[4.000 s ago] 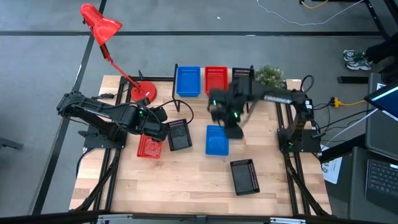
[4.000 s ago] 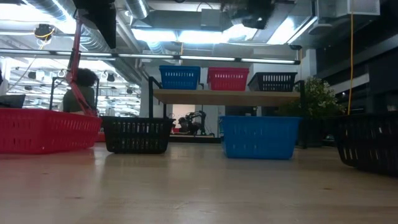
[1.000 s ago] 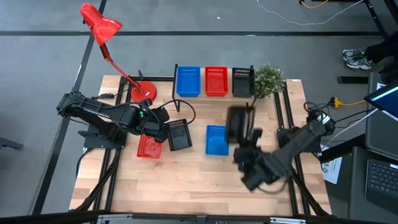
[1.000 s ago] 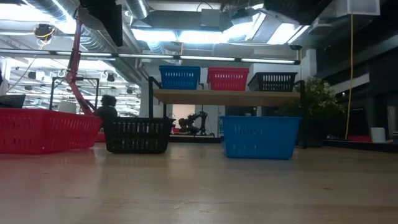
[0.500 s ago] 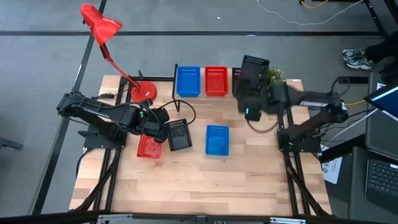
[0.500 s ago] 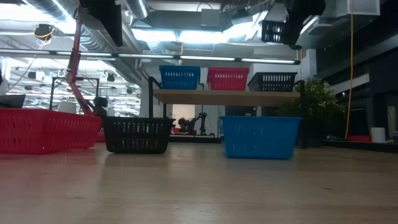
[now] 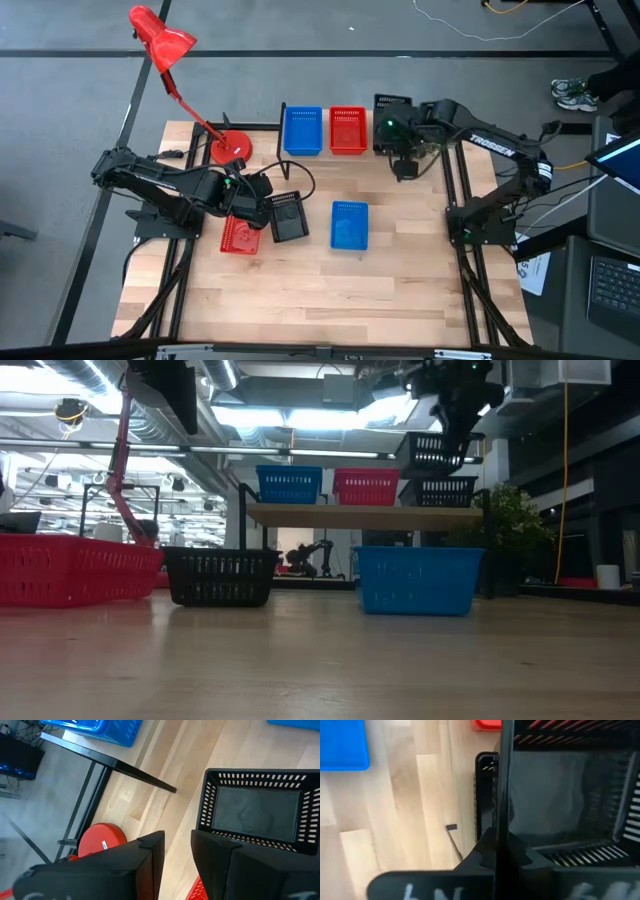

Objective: Stack baskets on shelf by color
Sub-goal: Stack the right black bin on top of the black bin on the shelf

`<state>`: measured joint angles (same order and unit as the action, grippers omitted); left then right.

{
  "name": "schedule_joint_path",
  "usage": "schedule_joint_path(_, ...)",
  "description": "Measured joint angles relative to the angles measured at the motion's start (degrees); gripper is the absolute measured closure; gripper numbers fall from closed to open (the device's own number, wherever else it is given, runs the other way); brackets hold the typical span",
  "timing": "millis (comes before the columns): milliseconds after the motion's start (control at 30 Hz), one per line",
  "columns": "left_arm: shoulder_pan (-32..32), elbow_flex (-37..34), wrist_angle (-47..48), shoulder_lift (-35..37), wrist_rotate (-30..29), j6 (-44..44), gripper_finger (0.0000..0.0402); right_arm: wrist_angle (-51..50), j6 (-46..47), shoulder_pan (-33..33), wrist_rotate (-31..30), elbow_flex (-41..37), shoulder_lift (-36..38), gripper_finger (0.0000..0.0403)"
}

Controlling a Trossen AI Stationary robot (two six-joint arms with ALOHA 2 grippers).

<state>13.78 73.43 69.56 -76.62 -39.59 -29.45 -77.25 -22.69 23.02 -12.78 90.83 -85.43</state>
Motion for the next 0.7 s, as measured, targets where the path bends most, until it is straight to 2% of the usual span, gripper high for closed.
schedule_joint_path(267,0.0,0.0,0.0,0.0,0.0,0.0,0.0314,-2.3,-0.1,3.9,6.2,0.0,-0.7,0.0403)
schedule_joint_path(500,0.0,0.0,0.0,0.0,0.0,0.0,0.0314,-1.8,-0.3,5.0,6.4,0.0,-0.7,0.0401)
schedule_joint_path(700,0.0,0.0,0.0,0.0,0.0,0.0,0.0314,-1.6,-0.3,4.9,6.4,0.0,-0.7,0.0374)
